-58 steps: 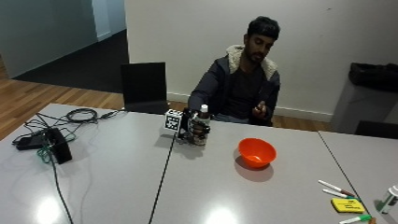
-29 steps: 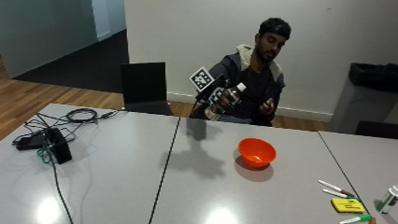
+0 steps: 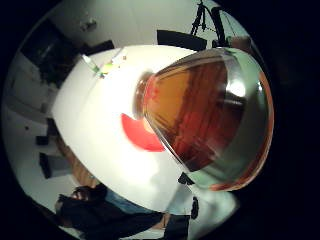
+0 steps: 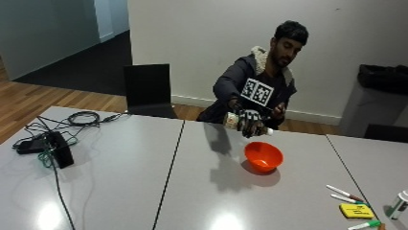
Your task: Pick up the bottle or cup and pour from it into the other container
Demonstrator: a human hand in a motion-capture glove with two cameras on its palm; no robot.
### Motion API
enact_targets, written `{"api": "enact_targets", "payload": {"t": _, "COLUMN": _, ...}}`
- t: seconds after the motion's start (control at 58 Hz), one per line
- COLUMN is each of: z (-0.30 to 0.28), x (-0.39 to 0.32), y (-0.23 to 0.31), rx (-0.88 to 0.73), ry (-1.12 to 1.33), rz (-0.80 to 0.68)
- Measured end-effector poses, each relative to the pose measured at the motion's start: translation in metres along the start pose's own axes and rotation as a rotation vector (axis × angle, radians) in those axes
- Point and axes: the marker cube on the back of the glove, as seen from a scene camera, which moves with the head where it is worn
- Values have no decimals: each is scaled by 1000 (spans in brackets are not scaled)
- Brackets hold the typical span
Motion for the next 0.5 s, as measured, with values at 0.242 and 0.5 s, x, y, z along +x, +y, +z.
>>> {"api": "enact_targets", "payload": {"t": 0.242, "z": 22, "x": -50, "y": -11, "rx": -69, "ry": 447, "rz": -192}}
{"api": "enact_targets", "payload": {"t": 0.5, "z": 36, "x": -65, "y": -13, "rx": -104, "ry": 474, "rz": -216}}
